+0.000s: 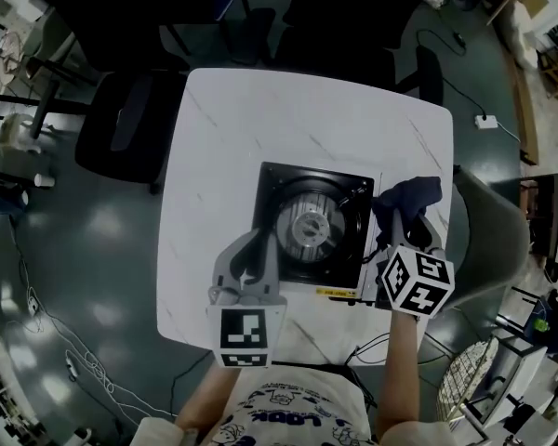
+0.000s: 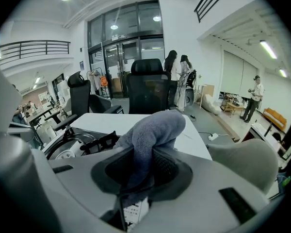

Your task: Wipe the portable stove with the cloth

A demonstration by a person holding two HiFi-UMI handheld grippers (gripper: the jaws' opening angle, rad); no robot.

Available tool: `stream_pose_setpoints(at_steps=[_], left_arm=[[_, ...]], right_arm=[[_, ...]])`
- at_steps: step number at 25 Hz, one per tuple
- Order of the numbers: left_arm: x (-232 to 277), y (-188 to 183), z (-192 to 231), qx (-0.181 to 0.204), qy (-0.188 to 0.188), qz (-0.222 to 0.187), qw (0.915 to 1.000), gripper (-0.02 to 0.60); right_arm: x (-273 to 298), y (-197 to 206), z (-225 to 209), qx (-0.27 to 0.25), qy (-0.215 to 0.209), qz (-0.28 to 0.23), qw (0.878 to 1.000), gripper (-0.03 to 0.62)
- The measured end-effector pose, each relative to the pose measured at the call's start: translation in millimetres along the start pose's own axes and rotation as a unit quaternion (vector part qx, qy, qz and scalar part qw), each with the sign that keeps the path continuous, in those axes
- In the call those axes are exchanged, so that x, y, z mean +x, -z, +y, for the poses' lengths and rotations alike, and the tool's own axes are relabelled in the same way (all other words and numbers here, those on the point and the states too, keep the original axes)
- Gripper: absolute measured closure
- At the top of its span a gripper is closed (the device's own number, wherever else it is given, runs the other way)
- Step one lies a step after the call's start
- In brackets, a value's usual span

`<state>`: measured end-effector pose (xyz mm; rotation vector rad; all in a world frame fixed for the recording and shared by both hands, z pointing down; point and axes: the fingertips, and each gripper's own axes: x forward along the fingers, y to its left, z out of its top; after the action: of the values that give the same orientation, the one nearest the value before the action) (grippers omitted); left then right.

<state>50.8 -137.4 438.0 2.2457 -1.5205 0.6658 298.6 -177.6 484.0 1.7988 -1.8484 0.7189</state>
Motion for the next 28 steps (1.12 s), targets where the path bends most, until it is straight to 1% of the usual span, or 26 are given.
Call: stream_pose_setpoints(at_steps=[6, 14, 25, 28], left_arm=[[-16, 7, -1, 0.002, 0.008, -0.007, 0.9999, 0.551], [-37, 14, -1, 0.0, 0.02, -0.017, 0.9997, 0.551], [-73, 20, -6, 0.011, 0.041, -0.03, 0.9986, 0.551], [-81, 22, -9, 0.009, 0.045, -0.031, 0.9984, 0.551]], right_arm=[[-18, 19, 4, 0.002, 0.007, 0.01, 1.0, 0.497], [-44, 44, 10, 0.004, 0.027, 0.022, 0.999, 0.497], [-86, 83, 24, 0.011, 0.044, 0.038, 0.998, 0.497], [-95, 91, 26, 0.012, 0.048, 0.04, 0.998, 0.497]])
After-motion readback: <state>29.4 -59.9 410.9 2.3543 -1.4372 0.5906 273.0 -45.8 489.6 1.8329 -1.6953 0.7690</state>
